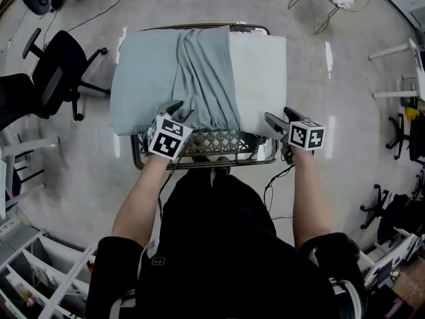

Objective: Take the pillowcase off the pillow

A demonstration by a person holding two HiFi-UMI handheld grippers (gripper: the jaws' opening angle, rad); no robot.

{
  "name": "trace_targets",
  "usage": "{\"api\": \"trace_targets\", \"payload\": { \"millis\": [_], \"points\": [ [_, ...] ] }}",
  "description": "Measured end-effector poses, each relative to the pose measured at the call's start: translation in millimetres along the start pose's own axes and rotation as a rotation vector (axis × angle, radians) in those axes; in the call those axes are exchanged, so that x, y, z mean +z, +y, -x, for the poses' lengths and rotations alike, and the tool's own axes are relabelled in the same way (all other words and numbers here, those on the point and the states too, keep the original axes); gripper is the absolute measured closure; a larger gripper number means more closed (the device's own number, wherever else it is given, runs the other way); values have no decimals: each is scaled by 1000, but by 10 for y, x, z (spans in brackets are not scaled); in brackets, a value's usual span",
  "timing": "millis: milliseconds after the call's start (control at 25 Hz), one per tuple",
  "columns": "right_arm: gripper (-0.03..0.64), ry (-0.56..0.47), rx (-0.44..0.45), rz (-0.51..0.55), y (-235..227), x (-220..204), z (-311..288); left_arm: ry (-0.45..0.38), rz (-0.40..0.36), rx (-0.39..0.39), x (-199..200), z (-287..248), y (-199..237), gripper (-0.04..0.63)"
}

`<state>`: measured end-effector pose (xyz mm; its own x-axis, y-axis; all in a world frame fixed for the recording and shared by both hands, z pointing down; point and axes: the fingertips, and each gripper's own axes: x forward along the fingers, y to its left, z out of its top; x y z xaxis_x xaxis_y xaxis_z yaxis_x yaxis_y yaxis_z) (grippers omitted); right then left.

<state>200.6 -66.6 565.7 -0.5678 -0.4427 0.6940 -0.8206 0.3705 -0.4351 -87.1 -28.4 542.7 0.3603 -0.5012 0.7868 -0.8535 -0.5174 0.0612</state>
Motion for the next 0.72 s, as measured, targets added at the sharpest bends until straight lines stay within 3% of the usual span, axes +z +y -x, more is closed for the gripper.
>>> {"api": "trace_targets", "payload": {
  "millis": [200, 280, 520, 640, 720],
  "points": [
    [170, 26, 8, 33, -44, -435, 92, 50, 37, 75, -377, 19, -306, 403],
    [152, 45, 19, 60, -53, -618, 63, 77, 73, 139, -583, -9, -322, 357],
    [155, 144, -101, 315, -60, -889, -331, 83, 185, 272, -836, -262, -226, 331],
    [246, 103, -117, 308, -49, -813, -382, 85, 193, 318, -823, -316, -116, 345],
    [293, 82, -108, 300, -56, -775, -349, 90, 181, 326, -849, -297, -70, 441]
  ]
}}
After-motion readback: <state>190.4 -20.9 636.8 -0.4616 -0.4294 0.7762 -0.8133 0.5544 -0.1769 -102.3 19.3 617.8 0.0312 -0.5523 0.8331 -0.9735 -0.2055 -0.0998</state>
